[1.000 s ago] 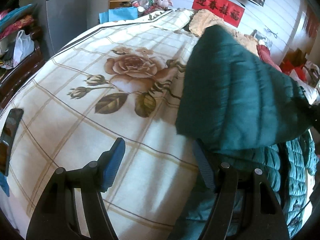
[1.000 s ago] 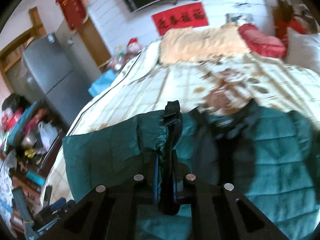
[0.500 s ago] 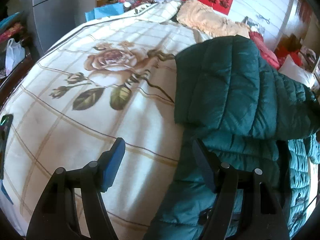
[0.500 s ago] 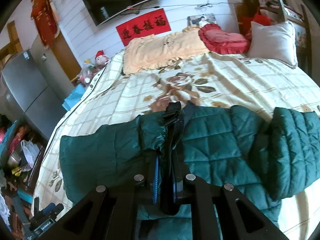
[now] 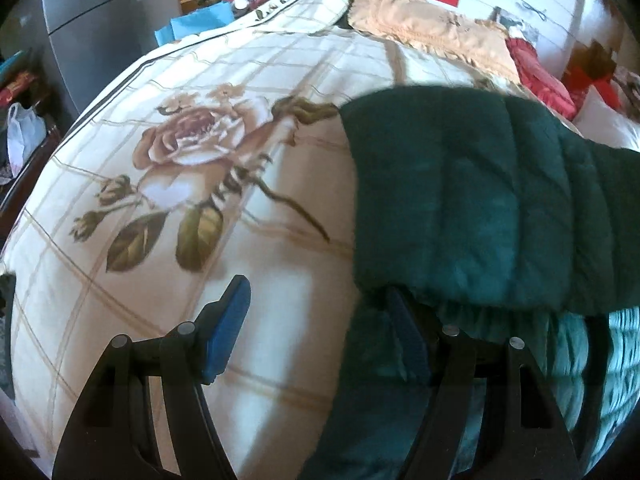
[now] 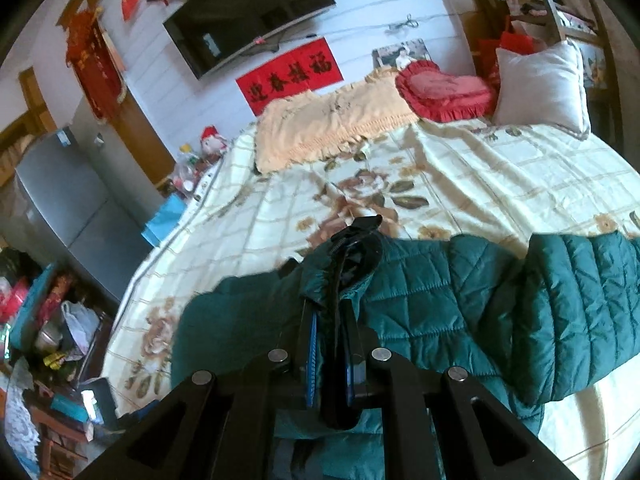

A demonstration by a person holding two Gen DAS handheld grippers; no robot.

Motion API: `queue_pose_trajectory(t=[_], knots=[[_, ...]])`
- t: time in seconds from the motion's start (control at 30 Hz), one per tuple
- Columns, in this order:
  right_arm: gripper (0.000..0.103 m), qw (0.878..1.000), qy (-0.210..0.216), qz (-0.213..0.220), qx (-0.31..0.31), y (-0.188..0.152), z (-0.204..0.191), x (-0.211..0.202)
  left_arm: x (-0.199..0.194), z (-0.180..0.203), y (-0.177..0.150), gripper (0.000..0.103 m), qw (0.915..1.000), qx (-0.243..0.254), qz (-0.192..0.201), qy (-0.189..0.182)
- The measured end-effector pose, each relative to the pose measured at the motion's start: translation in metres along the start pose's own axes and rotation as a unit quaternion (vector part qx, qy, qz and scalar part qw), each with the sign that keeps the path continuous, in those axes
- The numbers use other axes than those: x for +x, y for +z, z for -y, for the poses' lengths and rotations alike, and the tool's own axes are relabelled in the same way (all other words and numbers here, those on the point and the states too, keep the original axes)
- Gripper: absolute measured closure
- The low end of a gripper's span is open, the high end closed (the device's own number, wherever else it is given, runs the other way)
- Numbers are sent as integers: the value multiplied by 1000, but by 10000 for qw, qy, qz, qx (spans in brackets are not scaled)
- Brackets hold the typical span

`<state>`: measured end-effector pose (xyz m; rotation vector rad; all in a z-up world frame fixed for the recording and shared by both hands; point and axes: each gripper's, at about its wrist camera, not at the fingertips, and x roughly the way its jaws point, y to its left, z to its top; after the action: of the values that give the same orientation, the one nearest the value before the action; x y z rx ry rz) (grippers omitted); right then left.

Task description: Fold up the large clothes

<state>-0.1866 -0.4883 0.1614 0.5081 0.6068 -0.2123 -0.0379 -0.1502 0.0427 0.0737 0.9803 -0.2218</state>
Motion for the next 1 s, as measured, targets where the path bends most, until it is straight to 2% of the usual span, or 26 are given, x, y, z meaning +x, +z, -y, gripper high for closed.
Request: queue_pose_trajectory(t=[0.1,0.17,0.23,0.33,0.47,0.57,0.67,0.77,0.8,0.87,0.9,0.93,1.0], knots=[[95,9997,-82,215,70,9,4,-17,-4,-9,6,33,9997,-162,63,-171],[95,9991,-235,306,161,11,12,-22,-8,-11,5,31,9990,-246,152,-351],[96,9984,-461,285,189,9,21,-17,-5,-11,0,31,9990,-241,135,-353],[97,9956,-866,55,350,-2,43,7,10,-9,-7,31,9992,-215,-137,-297],[97,9892,-1294,-500,483,-27,75,53,7,-14,-7,31,9985,-346,-134,-395],[97,9846,-1576,-663,361,-39,87,71,1,-17,-7,31,9993,-269,-94,-252],[97,9834,-1672,-666,210,-43,90,76,-11,-24,-8,31,9994,-249,11,-255],[97,9857,-1469,-762,321,-42,93,72,-26,-29,-5,31,9982,-385,222,-412],[91,9856,-1439,-796,394,-43,95,71,-28,-29,-2,31,9975,-439,274,-483],[60,9860,-1393,-729,549,-43,97,65,-28,-27,7,31,9967,-488,312,-574],[36,9863,-1383,-670,597,-44,97,64,-27,-23,12,31,9964,-506,318,-598],[31,9868,-1357,-610,634,-46,96,62,-25,-20,15,31,9963,-513,331,-599],[31,9882,-1220,-680,632,-47,92,64,-17,-12,24,31,9967,-491,320,-565]])
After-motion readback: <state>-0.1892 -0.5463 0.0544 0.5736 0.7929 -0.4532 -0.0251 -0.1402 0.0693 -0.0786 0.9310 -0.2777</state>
